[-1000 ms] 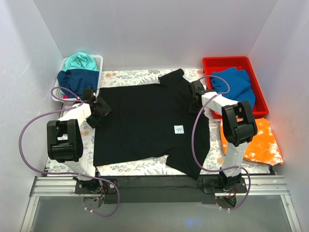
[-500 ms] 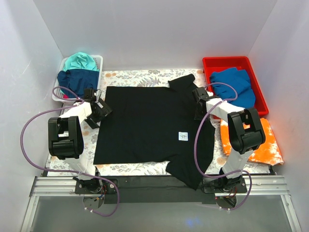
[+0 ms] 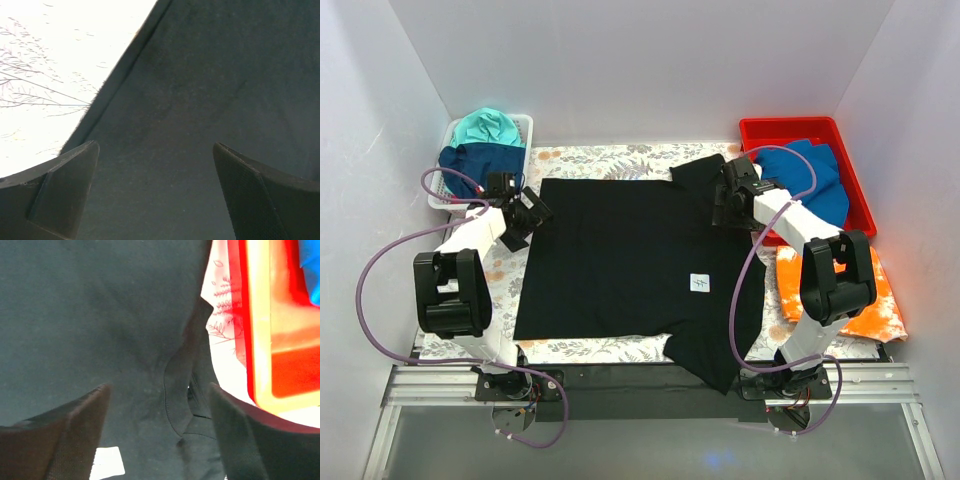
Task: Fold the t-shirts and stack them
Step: Flatten the tshirt out
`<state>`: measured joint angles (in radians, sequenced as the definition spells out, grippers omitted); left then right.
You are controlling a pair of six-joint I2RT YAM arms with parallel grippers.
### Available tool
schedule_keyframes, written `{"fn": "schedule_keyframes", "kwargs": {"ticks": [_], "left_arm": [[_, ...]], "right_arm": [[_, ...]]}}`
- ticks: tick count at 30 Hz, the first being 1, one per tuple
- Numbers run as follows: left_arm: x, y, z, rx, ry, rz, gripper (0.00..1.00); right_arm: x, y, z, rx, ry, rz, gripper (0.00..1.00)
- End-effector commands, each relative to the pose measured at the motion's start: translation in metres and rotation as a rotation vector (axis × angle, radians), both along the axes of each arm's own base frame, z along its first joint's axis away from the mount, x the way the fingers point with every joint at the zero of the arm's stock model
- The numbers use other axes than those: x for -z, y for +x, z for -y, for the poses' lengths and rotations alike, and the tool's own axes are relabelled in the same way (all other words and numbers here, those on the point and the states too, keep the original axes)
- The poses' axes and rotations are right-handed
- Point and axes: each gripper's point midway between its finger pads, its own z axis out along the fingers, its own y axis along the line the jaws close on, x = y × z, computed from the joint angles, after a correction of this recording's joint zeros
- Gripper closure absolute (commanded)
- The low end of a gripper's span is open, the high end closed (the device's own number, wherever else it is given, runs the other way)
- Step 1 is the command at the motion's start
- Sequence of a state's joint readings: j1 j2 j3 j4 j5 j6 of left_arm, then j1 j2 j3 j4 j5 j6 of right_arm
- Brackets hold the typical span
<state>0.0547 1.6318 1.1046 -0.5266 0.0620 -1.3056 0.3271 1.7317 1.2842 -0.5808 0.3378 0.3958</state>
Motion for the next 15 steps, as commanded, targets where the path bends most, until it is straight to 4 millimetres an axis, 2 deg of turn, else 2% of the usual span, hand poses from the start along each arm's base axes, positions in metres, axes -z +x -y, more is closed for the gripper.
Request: {"fn": "schedule_keyframes", "kwargs": {"ticks": [1, 4, 6, 7, 10, 13, 15], "left_arm": [[-0.006, 0.002, 0.015, 0.043, -0.046, 0.028, 0.03], [0.004, 0.003, 0.03, 0.08, -0.074, 0.02, 0.03], [0.007, 0.007, 0.031, 0.08, -0.079, 0.02, 0.03], [0.012, 0.006, 0.047, 0.115, -0.083, 0.007, 0.03], [0.018, 0.01, 0.059, 0.137, -0.097, 0.007, 0.03], [0.025, 0.011, 0.064, 0.139, -0.116, -0.005, 0.03], [0.037, 0.009, 0.062, 0.119, -0.109, -0.036, 0.03]], "right_arm": [[-0.017, 0.007, -0.009, -0.074, 0.032, 0.05, 0.07], [-0.012, 0.011, -0.02, -0.122, 0.077, 0.056, 0.03], [-0.003, 0.012, -0.029, -0.146, 0.107, 0.033, 0.03], [0.0, 0.012, -0.03, -0.147, 0.116, 0.023, 0.04], [0.013, 0.01, -0.036, -0.157, 0.136, -0.011, 0.06], [0.021, 0.009, -0.04, -0.167, 0.153, -0.027, 0.07], [0.028, 0.008, -0.044, -0.184, 0.167, -0.045, 0.08]]}}
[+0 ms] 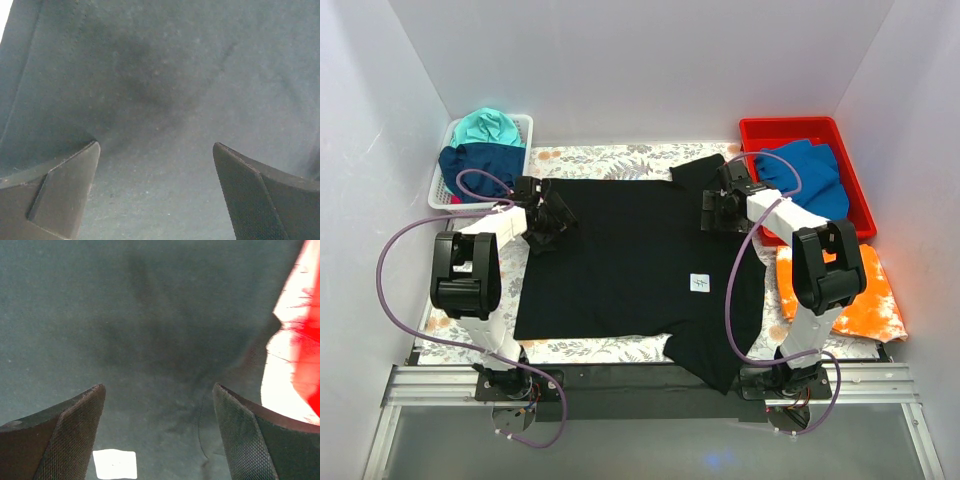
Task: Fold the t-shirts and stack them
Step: Flatten the tshirt out
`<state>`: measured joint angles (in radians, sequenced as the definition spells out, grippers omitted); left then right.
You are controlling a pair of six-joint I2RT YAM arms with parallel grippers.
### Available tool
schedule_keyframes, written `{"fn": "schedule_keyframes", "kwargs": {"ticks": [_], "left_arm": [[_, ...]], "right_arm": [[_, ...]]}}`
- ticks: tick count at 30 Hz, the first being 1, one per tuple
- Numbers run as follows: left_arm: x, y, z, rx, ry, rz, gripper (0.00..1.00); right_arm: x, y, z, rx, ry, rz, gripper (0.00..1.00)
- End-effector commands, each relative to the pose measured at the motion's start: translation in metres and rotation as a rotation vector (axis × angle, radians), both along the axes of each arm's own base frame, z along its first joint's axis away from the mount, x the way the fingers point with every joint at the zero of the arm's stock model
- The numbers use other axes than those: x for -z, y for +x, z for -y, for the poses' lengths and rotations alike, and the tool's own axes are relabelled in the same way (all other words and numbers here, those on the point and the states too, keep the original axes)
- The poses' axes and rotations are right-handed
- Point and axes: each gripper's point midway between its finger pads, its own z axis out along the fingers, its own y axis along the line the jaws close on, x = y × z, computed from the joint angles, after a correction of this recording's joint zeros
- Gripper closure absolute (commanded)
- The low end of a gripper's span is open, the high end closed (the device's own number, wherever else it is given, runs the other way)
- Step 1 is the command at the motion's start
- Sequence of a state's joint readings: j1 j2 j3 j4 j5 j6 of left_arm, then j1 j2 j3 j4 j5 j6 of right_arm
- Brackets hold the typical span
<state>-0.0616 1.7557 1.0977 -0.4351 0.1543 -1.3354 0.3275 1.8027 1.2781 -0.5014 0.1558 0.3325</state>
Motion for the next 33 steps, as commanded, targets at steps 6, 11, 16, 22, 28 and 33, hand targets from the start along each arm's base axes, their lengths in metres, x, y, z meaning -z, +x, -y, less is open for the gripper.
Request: {"fn": "schedule_keyframes", "kwargs": {"ticks": [6, 11, 16, 22, 28, 33], "left_arm": [[0.039, -0.01, -0.034, -0.137, 0.153, -0.137, 0.03], [0.047, -0.008, -0.056, -0.194, 0.241, -0.178, 0.03], [0.052, 0.002, -0.073, -0.231, 0.251, -0.194, 0.03], [0.047, 0.025, -0.083, -0.242, 0.237, -0.173, 0.03], [0.046, 0.035, -0.081, -0.222, 0.227, -0.17, 0.03], [0.023, 0.054, -0.081, -0.189, 0.232, -0.091, 0.03]], "right_arm": [[0.015, 0.005, -0.015, -0.057, 0.054, -0.023, 0.09], [0.022, 0.008, -0.017, -0.075, 0.051, -0.039, 0.1], [0.025, 0.024, -0.025, -0.102, 0.058, -0.034, 0.1], [0.048, 0.05, -0.034, -0.128, 0.054, -0.068, 0.11], [0.032, 0.096, -0.049, -0.142, 0.058, -0.018, 0.12], [0.001, 0.101, -0.048, -0.14, 0.057, 0.039, 0.13]]}}
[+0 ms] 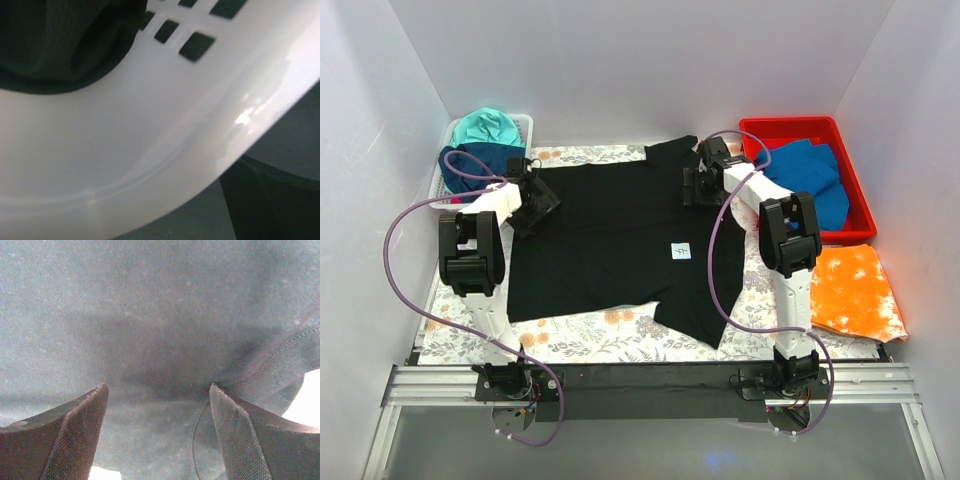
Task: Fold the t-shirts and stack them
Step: Flatten the tshirt out
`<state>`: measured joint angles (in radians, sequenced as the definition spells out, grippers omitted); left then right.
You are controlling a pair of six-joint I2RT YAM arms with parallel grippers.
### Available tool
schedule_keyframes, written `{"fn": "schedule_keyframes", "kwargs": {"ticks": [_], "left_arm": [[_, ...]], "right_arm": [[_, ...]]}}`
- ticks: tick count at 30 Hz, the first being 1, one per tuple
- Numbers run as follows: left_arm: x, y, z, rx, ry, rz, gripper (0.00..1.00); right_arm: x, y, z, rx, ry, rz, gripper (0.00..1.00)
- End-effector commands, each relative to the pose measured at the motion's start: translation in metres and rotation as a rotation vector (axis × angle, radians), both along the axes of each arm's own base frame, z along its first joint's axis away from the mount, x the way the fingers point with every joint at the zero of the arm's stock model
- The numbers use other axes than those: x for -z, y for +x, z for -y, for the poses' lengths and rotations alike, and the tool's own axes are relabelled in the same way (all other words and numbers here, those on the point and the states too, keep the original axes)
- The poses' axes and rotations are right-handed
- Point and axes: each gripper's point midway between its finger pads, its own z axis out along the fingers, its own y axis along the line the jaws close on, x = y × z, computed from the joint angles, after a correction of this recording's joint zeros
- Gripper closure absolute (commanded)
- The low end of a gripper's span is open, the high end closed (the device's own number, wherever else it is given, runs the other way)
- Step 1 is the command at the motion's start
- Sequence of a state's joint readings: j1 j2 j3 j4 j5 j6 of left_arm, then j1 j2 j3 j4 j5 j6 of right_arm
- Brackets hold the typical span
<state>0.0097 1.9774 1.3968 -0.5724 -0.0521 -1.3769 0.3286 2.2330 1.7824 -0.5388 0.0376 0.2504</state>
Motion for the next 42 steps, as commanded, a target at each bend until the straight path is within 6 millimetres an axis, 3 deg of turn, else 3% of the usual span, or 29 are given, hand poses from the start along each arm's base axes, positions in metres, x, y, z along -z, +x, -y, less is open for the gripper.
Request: {"fn": "schedule_keyframes", "kwargs": {"ticks": [1, 2, 4, 5, 7, 8, 10, 13, 15, 17, 18, 24, 28, 34, 38, 42], "left_arm": [[0.005, -0.001, -0.017, 0.028, 0.062, -0.019, 0.03], [-0.001, 0.002, -0.016, 0.035, 0.06, 0.004, 0.03], [-0.021, 0.007, -0.016, 0.047, 0.067, 0.056, 0.03], [-0.027, 0.008, -0.015, 0.054, 0.07, 0.073, 0.03], [-0.038, 0.009, -0.016, 0.056, 0.073, 0.102, 0.03], [-0.049, 0.009, -0.015, 0.063, 0.069, 0.129, 0.03], [-0.053, 0.005, -0.014, 0.069, 0.066, 0.133, 0.03], [-0.056, -0.007, -0.011, 0.074, 0.054, 0.131, 0.03], [-0.063, -0.013, -0.009, 0.075, 0.044, 0.147, 0.03], [-0.059, -0.023, -0.008, 0.074, 0.041, 0.138, 0.03], [-0.066, -0.026, -0.008, 0.077, 0.038, 0.155, 0.03], [-0.077, -0.042, -0.006, 0.087, 0.037, 0.171, 0.03], [-0.077, -0.055, -0.007, 0.081, 0.038, 0.158, 0.03], [-0.074, -0.078, -0.011, 0.06, 0.06, 0.128, 0.03], [-0.072, -0.091, -0.013, 0.043, 0.067, 0.098, 0.03], [-0.068, -0.105, -0.014, 0.029, 0.067, 0.065, 0.03]], "right_arm": [[-0.032, -0.003, 0.009, -0.009, -0.017, 0.038, 0.13], [-0.048, -0.004, 0.009, -0.01, -0.01, 0.07, 0.13], [-0.054, -0.011, 0.012, -0.014, -0.016, 0.077, 0.13], [-0.069, -0.012, 0.013, -0.011, -0.009, 0.11, 0.13], [-0.073, -0.019, 0.019, -0.006, -0.024, 0.117, 0.13], [-0.085, -0.022, 0.022, -0.002, -0.024, 0.141, 0.13], [-0.088, -0.029, 0.027, 0.007, -0.038, 0.145, 0.13], [-0.083, -0.056, 0.034, 0.012, -0.03, 0.115, 0.14], [-0.056, -0.083, 0.039, 0.017, -0.035, 0.046, 0.14], [-0.049, -0.093, 0.041, 0.019, -0.023, 0.05, 0.14], [-0.03, -0.11, 0.045, 0.02, -0.024, -0.001, 0.14], [0.012, -0.145, 0.044, 0.015, 0.011, -0.091, 0.15], [0.028, -0.164, 0.053, 0.029, -0.011, -0.137, 0.16], [0.037, -0.201, 0.073, 0.074, -0.062, -0.182, 0.16], [0.036, -0.214, 0.085, 0.122, -0.098, -0.181, 0.16], [0.03, -0.215, 0.092, 0.161, -0.116, -0.152, 0.16]]}}
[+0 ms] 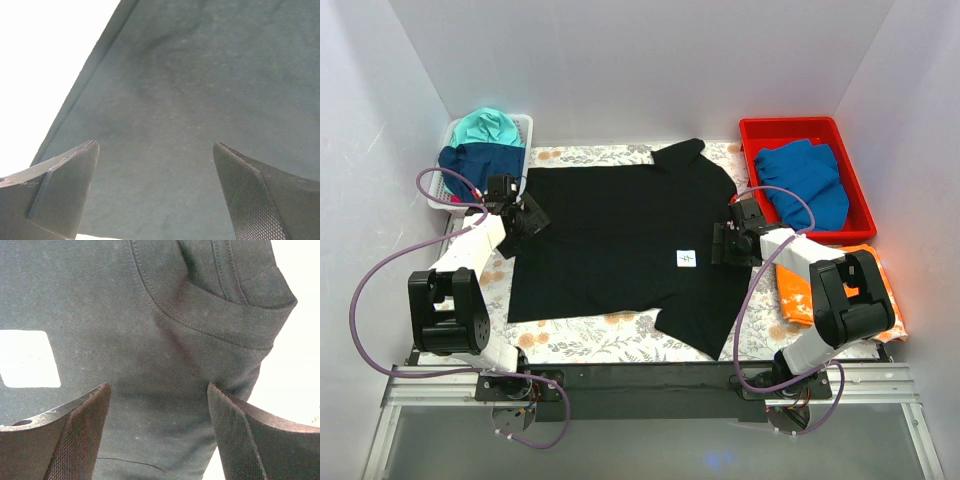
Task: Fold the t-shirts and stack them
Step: Flatten the tshirt out
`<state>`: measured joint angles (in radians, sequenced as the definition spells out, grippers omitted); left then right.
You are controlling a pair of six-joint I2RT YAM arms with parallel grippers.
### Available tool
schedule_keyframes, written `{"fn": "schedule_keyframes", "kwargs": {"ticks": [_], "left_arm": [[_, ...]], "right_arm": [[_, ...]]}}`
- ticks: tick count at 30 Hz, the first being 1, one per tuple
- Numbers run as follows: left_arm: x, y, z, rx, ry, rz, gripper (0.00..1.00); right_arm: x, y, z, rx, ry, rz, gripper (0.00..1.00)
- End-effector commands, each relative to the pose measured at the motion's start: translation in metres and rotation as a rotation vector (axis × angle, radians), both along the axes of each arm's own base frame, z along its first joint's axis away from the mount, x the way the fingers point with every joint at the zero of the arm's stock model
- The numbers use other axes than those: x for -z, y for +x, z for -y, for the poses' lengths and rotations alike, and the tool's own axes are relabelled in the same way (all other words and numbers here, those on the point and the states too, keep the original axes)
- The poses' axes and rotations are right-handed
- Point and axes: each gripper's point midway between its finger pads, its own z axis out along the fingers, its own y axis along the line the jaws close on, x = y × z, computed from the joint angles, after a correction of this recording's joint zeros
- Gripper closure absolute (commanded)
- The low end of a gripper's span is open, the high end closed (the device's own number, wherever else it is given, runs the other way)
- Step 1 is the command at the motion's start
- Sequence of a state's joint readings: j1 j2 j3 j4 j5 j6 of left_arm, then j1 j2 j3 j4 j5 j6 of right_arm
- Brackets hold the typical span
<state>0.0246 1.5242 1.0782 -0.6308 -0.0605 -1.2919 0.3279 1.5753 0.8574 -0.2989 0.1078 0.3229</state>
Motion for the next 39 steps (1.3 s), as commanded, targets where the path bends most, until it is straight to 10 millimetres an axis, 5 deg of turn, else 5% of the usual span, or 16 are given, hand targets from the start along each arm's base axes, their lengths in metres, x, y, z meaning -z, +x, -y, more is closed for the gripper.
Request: {"fn": "schedule_keyframes", "kwargs": {"ticks": [1, 6, 9, 12, 13, 19, 24, 27, 32, 39], "left_arm": [[-0.008, -0.015, -0.006, -0.032, 0.017, -0.003, 0.02], [-0.008, -0.023, -0.006, -0.034, 0.017, 0.005, 0.03], [-0.015, -0.022, -0.006, -0.028, 0.019, 0.038, 0.03], [-0.028, -0.019, -0.006, -0.026, 0.026, 0.09, 0.02], [-0.034, -0.017, -0.006, -0.02, 0.027, 0.112, 0.03], [-0.102, 0.003, 0.008, 0.073, -0.004, 0.332, 0.03], [-0.173, 0.017, 0.039, 0.227, -0.113, 0.489, 0.02], [-0.213, 0.024, 0.054, 0.303, -0.16, 0.622, 0.03], [-0.234, 0.03, 0.062, 0.298, -0.223, 0.658, 0.02], [-0.269, 0.022, 0.083, 0.399, -0.397, 0.774, 0.1]], "right_arm": [[0.017, -0.038, 0.022, 0.068, -0.077, -0.129, 0.17], [-0.011, -0.017, 0.03, 0.12, -0.095, 0.005, 0.16], [-0.058, 0.005, 0.027, 0.136, -0.055, 0.179, 0.11], [-0.128, 0.026, 0.02, 0.121, 0.004, 0.368, 0.03], [-0.168, 0.033, 0.017, 0.115, 0.038, 0.468, 0.02], [-0.306, 0.032, 0.015, 0.027, 0.104, 0.858, 0.02], [-0.382, 0.019, 0.002, -0.138, 0.13, 1.065, 0.02], [-0.394, 0.015, -0.022, -0.312, 0.156, 1.098, 0.02], [-0.401, 0.009, -0.05, -0.397, 0.318, 1.105, 0.02], [-0.398, 0.017, -0.046, -0.325, 0.327, 1.068, 0.02]]}}
